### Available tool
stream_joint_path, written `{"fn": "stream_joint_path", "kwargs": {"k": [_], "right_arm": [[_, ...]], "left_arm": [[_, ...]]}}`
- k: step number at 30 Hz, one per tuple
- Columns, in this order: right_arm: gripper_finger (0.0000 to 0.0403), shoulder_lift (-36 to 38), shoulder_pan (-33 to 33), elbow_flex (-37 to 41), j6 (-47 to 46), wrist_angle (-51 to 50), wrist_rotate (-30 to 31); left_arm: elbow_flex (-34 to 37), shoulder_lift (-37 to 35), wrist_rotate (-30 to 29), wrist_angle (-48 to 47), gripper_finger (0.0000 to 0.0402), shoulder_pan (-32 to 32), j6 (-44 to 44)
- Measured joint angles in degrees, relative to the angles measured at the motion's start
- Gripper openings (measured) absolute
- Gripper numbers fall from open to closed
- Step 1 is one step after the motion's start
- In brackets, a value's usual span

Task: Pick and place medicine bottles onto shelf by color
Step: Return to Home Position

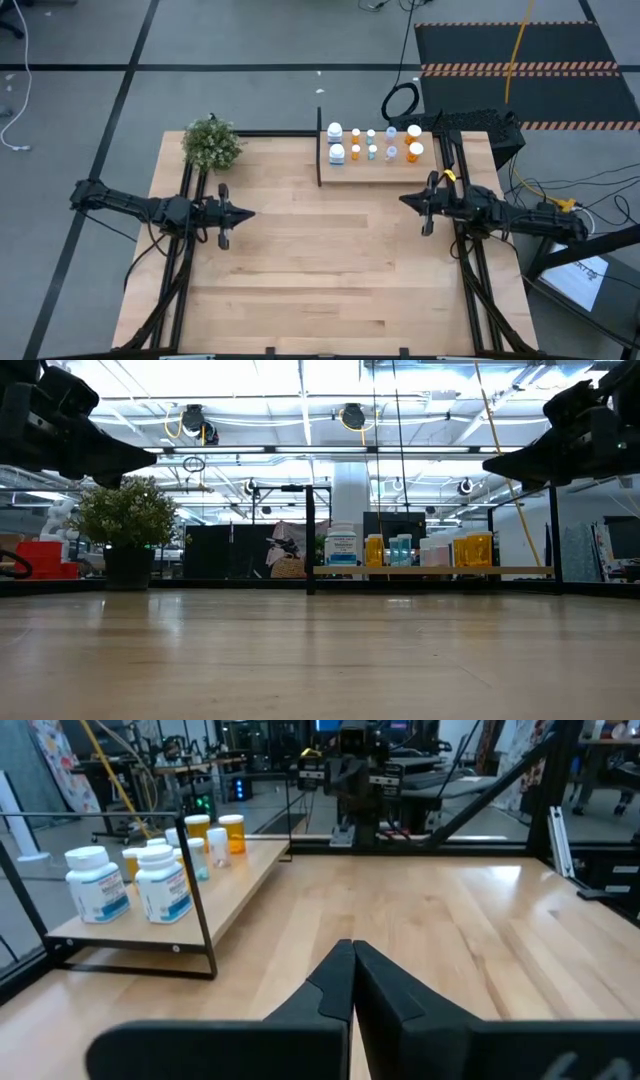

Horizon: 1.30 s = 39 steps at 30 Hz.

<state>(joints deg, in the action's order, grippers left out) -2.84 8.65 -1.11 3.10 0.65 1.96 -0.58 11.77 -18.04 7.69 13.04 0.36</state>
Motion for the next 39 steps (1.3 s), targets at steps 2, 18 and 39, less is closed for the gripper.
{"fn": "stream_joint_path", "kwargs": {"k": [2, 18, 39], "right_arm": [[0.0000, -0.4, -1.7, 0.3, 0.3, 0.7, 1.6], [0.0000, -0.2, -10.3, 0.2, 2.2, 1.7, 5.7], [0.0000, 2.4, -10.3, 0.2, 4.6, 1.3, 3.8]], "left_arm": [[0.0, -0.5, -0.2, -0.4, 0.0013, 0.0, -0.2], [0.0, -0.7, -0.5, -0.8, 0.0003, 0.0, -0.8], [0.0, -0.7, -0.5, -1.7, 0.0006, 0.0, -0.1]]}}
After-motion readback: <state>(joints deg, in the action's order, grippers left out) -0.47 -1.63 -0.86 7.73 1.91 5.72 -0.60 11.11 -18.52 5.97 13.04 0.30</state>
